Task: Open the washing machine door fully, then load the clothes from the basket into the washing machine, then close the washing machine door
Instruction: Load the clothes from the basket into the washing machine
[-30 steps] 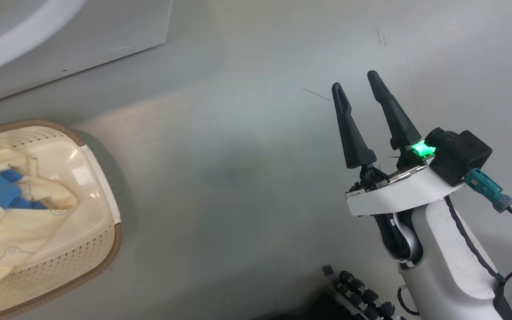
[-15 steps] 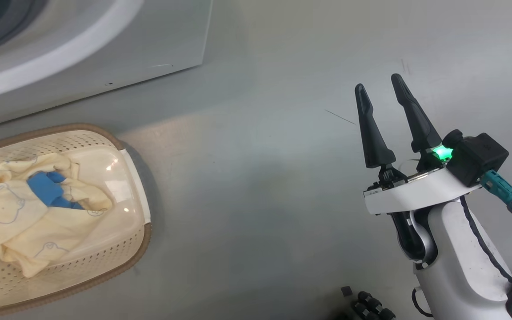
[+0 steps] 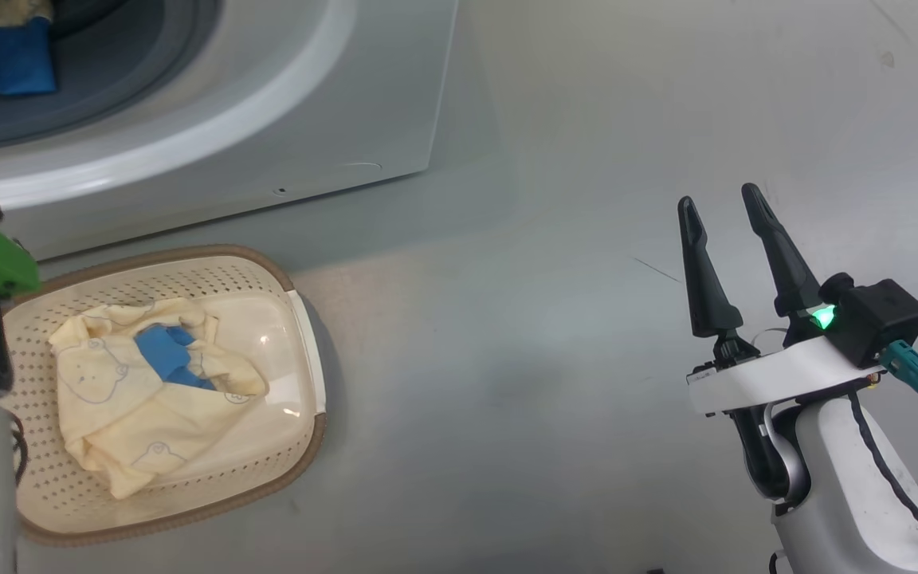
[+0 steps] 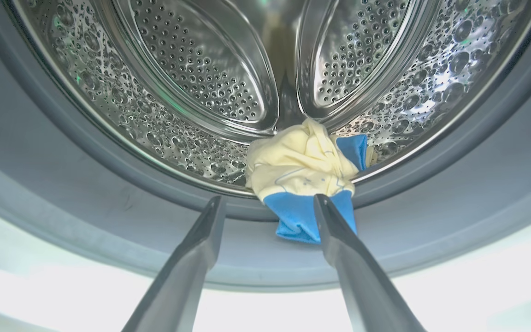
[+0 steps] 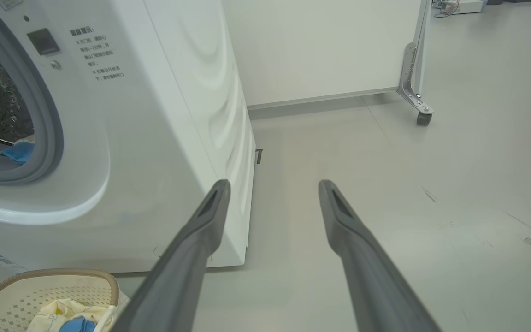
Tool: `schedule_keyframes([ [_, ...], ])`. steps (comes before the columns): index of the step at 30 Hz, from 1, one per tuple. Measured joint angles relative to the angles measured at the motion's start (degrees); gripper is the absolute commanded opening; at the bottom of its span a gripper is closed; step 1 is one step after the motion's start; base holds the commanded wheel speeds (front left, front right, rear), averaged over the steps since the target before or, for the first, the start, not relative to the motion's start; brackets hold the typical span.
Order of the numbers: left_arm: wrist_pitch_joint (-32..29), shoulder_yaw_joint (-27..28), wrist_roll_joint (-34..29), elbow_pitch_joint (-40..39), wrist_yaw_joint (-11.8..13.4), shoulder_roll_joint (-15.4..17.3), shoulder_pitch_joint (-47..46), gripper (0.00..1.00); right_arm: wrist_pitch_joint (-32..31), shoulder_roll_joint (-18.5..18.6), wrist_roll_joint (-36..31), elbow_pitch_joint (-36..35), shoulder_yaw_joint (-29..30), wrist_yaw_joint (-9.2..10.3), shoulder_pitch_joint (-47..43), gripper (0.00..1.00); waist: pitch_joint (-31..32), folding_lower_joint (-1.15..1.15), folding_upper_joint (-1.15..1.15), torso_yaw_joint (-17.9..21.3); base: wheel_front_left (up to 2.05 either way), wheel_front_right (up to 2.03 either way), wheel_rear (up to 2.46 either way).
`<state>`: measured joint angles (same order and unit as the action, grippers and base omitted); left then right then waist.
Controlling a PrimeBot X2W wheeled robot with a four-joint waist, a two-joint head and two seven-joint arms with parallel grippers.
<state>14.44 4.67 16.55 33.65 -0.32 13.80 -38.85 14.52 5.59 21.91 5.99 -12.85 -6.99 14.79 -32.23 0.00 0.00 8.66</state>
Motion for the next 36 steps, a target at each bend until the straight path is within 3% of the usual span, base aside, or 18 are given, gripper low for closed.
schedule_keyframes([
  [12, 0.0, -3.3, -1.1, -4.6, 2.4, -8.1, 15.1, 1.0, 0.0, 1.6, -1.6, 2.0, 1.6, 0.0, -5.0, 1.0, 7.1, 0.0, 0.0, -3.5, 0.0, 0.0, 0.0],
  [19, 0.0, -4.2, -1.5, -7.1, 3.5, -10.8, 20.5, 1.0, 0.0, 1.7, -2.0, 2.2, 1.9, 0.0, -6.6, 1.0, 10.5, 0.0, 0.0, -5.3, 0.0, 0.0, 0.0],
  [36, 0.0, -4.9, -1.5, -14.0, 4.8, -11.1, 26.9, 1.0, 0.0, 1.7, -2.9, 2.1, 2.1, 0.0, -9.0, 1.0, 13.5, 0.0, 0.0, -7.4, 0.0, 0.0, 0.0],
])
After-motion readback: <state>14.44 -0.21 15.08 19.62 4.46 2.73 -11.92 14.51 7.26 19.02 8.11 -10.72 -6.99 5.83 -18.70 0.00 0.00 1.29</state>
